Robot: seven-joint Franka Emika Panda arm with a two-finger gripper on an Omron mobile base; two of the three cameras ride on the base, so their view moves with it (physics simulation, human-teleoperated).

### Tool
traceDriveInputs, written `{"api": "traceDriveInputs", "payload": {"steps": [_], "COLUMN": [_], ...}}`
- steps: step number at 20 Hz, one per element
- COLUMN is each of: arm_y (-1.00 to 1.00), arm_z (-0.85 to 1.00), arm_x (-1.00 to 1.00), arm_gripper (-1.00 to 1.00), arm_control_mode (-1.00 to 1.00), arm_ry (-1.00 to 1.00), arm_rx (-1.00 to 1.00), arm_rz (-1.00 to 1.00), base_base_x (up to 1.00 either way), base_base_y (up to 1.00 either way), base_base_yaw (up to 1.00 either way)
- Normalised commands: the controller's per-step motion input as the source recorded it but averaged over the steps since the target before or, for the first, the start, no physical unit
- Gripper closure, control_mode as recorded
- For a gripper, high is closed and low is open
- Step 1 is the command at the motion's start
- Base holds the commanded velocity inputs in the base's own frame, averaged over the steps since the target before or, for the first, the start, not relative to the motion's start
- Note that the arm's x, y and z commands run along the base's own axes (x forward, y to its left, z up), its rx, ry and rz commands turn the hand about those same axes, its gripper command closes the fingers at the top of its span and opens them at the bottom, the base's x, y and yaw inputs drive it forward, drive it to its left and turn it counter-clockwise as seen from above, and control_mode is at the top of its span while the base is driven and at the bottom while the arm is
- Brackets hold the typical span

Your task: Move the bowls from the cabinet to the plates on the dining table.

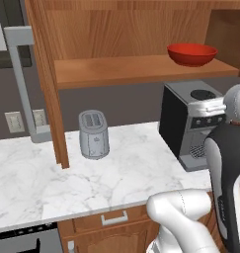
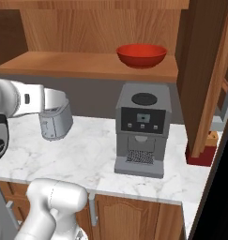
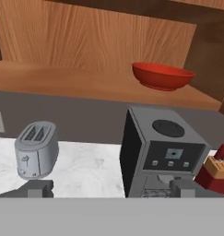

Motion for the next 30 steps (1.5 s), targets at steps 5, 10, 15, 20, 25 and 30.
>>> {"api": "traceDriveInputs", "payload": {"steps": [5, 10, 15, 20, 25, 30], "arm_y": [-0.12, -0.09, -0.06, -0.04, -0.04, -0.06], "arm_z": [0.22, 0.06, 0.02, 0.0, 0.0, 0.1], "arm_x": [0.0, 0.02, 0.13, 0.19, 0.24, 0.25], "arm_gripper": [-1.0, -1.0, -1.0, -1.0, -1.0, -1.0], "arm_control_mode": [-1.0, -1.0, -1.0, -1.0, -1.0, -1.0], "arm_ry": [0.04, 0.0, 0.01, 0.0, 0.0, 0.0], "arm_rx": [0.0, -0.04, -0.08, -0.11, -0.1, -0.08], "arm_rz": [0.0, -0.04, -0.08, -0.08, -0.06, -0.05], "base_base_x": [0.0, 0.0, 0.0, 0.0, 0.0, 0.0], "base_base_y": [0.0, 0.0, 0.0, 0.0, 0.0, 0.0], "base_base_yaw": [0.0, 0.0, 0.0, 0.0, 0.0, 0.0]}}
